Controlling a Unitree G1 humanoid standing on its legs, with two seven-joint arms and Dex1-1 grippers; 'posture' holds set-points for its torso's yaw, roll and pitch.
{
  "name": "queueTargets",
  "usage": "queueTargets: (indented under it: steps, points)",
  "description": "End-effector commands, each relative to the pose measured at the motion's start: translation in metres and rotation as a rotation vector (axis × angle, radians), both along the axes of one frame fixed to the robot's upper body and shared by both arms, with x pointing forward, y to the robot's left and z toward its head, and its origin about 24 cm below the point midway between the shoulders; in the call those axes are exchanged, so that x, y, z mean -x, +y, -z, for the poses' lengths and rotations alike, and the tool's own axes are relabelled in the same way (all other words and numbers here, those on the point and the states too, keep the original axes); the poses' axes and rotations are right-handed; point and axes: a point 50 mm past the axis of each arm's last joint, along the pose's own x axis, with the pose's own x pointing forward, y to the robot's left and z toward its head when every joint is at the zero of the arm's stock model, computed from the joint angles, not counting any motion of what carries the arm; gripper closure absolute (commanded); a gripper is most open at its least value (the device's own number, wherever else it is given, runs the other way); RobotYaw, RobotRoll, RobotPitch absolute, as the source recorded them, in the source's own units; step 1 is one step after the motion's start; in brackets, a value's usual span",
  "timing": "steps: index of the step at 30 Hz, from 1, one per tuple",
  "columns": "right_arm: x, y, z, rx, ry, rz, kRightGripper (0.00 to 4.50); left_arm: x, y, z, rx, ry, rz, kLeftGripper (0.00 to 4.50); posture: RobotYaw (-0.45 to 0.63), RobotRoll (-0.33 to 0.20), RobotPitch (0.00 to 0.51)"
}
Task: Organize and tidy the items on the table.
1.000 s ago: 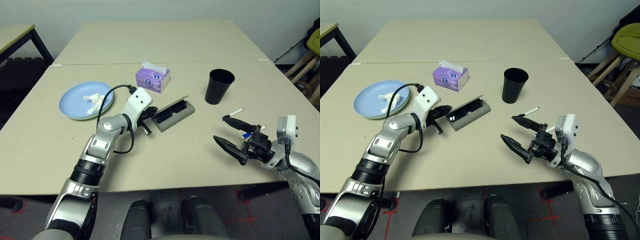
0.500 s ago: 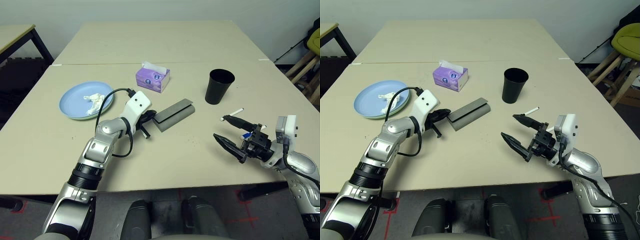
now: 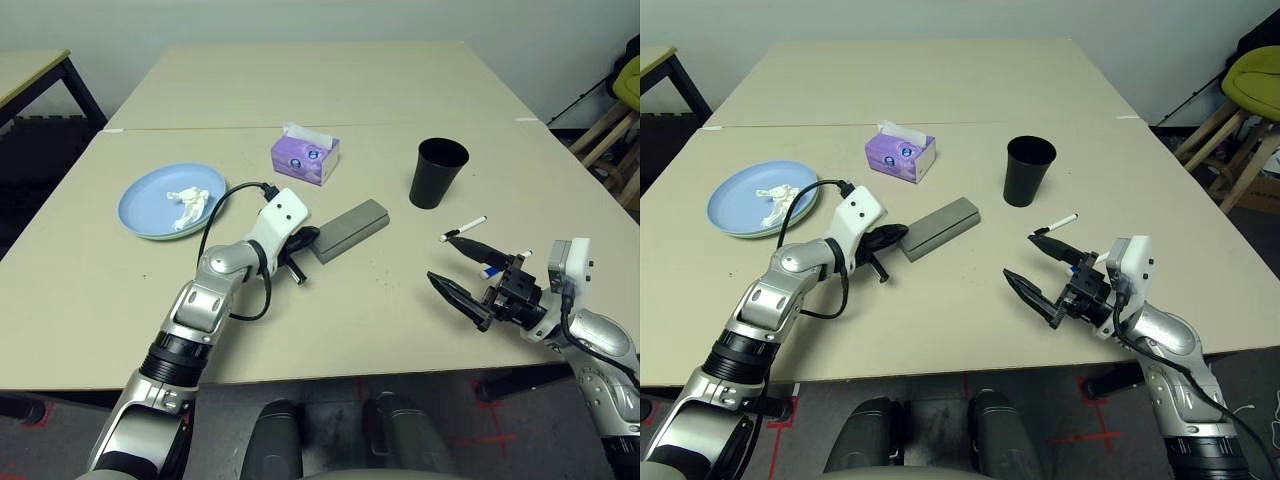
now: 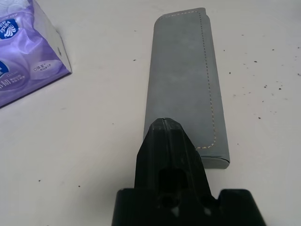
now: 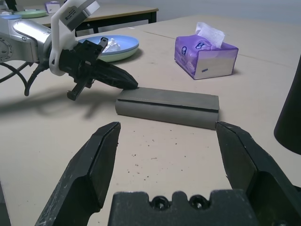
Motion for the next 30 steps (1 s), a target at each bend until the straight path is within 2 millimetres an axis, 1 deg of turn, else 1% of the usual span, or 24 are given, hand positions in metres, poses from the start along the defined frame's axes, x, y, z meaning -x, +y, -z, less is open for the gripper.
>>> queueTargets:
  steps: [1,10,14,17,21,23,24,27,28,30]
  points:
    - [0.002,-0.004,0.000,0.023,0.003,0.019,0.00,0.005,-0.006,0.008,-0.018,0.021,0.024,4.49,-0.03,0.000,0.088]
    - [0.005,-0.003,0.004,0.028,0.013,0.031,0.00,0.016,-0.008,0.017,-0.036,0.045,0.041,4.49,-0.04,0.000,0.091]
    - [0.006,-0.002,0.004,0.026,0.014,0.033,0.00,0.017,-0.007,0.020,-0.043,0.051,0.038,4.49,-0.04,0.000,0.094]
    - [0.007,-0.002,0.005,0.026,0.014,0.034,0.00,0.015,-0.006,0.016,-0.019,0.048,0.026,4.49,-0.04,0.000,0.094]
    - [0.006,-0.002,0.005,0.027,0.016,0.036,0.00,0.012,-0.004,0.005,0.040,0.049,0.023,4.49,-0.04,0.000,0.094]
    - [0.005,-0.003,0.006,0.029,0.015,0.037,0.00,0.011,-0.003,-0.006,0.090,0.038,0.021,4.11,-0.03,0.000,0.093]
    - [0.005,-0.003,0.006,0.030,0.014,0.037,0.00,0.010,-0.002,-0.011,0.112,0.037,0.023,3.85,-0.03,0.000,0.093]
    - [0.004,-0.003,0.006,0.032,0.013,0.036,0.00,0.009,0.000,-0.026,0.178,0.027,0.028,2.78,-0.03,0.000,0.093]
    - [0.004,-0.003,0.006,0.032,0.013,0.035,0.00,0.009,0.001,-0.032,0.207,0.025,0.029,2.34,-0.02,0.000,0.091]
    - [0.004,-0.003,0.007,0.037,0.012,0.031,0.00,0.010,0.005,-0.043,0.277,0.030,0.032,1.62,-0.02,0.000,0.091]
